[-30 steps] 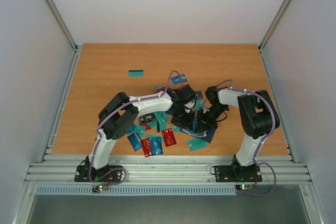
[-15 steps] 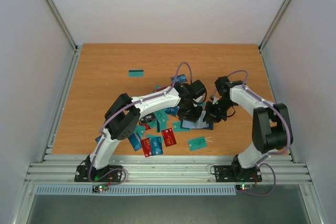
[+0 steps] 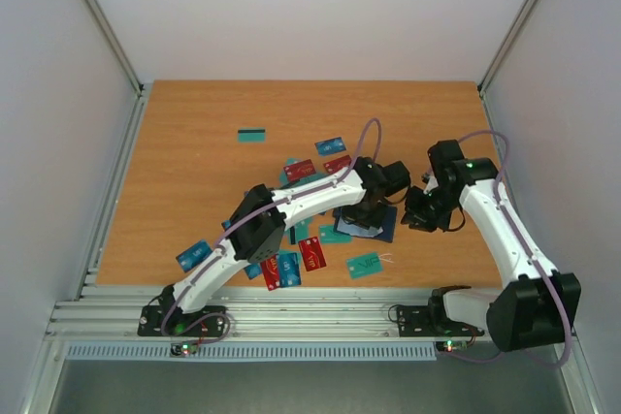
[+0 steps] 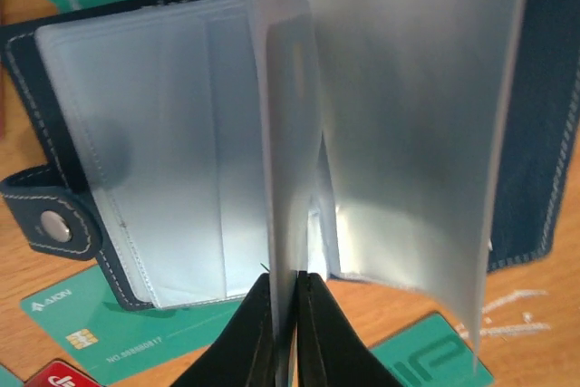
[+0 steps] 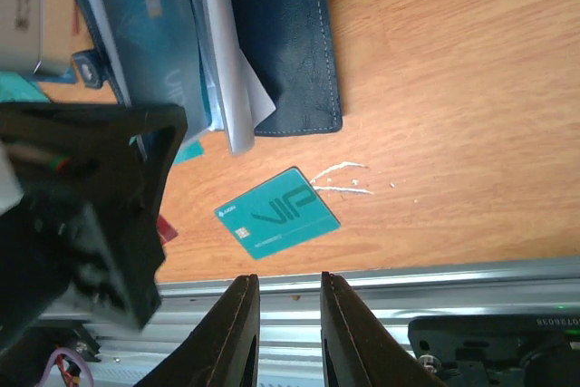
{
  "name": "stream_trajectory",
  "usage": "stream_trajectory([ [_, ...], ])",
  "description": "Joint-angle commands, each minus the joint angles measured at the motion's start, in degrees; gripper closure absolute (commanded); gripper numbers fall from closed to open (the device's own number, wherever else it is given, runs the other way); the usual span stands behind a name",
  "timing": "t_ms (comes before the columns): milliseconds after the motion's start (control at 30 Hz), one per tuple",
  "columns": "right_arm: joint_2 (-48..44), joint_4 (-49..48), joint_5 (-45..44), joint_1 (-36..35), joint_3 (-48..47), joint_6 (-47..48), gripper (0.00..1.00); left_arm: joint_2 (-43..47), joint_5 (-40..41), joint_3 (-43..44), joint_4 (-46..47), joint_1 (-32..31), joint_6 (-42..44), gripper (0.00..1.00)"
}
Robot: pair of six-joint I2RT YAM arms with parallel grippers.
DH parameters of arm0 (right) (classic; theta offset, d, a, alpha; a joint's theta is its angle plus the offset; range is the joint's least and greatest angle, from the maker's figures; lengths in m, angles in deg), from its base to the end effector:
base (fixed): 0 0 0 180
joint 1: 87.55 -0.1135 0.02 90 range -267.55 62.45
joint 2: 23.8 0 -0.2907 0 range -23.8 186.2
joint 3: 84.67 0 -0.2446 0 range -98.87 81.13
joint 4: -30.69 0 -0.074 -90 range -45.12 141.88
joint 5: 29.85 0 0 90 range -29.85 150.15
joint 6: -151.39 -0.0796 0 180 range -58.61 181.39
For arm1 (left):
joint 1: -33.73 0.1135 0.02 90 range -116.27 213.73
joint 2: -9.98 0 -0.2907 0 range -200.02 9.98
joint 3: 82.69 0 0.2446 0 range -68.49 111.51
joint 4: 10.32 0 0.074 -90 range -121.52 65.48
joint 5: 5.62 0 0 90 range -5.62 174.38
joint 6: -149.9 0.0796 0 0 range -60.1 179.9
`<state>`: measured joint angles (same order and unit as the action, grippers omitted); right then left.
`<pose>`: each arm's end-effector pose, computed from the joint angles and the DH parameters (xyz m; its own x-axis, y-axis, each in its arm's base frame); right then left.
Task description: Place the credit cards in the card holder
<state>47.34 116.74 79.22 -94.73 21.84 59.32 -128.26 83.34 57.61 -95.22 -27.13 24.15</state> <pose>0.1821 0.0492 0.2503 -0.9911 -0.0904 -0.0979 -0.1180 0.9371 0.3285 0.2424 -0.4378 0.1635 -0.9030 0.4200 -0.0906 0.4274 0.8998 -0.0874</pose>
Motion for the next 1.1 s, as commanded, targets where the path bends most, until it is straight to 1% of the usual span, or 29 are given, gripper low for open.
stream_trajectory([
  [0,-4.7,3.7,-1.5,0.1,-2.0,-3.6,0.78,-4.6,7.7,6.1,-8.5,-0.9,-5.0,0.92],
  [100,-6.9,4.9,-1.4,0.1,-2.7,-3.8,0.78,-6.6,9.0,9.5,-10.4,-1.3,-8.1,0.87],
  [300,-9.8,6.8,-0.2,0.1,-3.8,-3.8,0.78,-9.9,12.0,14.2,-12.6,-2.6,-11.2,0.84],
  [400,-11.2,7.7,0.7,0.1,-5.5,-4.1,0.77,-10.0,13.0,14.5,-12.2,-3.5,-12.2,0.82],
  [467,-11.8,8.5,1.0,0.1,-7.2,-4.5,0.76,-9.9,13.5,14.8,-11.9,-4.1,-12.8,0.78],
  [667,-12.4,11.3,1.5,0.1,-13.4,-5.8,0.73,-10.4,13.7,17.4,-8.0,-6.1,-12.3,0.75],
  [767,-12.6,13.0,1.4,0.1,-17.3,-6.0,0.72,-10.5,12.2,17.6,-5.1,-6.7,-11.1,0.73],
  [900,-12.7,14.4,2.8,0.1,-20.4,-6.0,0.70,-10.5,8.1,17.5,-0.8,-7.4,-9.8,0.70],
  [1067,-13.2,15.2,3.3,0.1,-23.4,-5.6,0.64,-8.5,-3.2,12.5,10.2,-7.5,-8.6,0.68],
])
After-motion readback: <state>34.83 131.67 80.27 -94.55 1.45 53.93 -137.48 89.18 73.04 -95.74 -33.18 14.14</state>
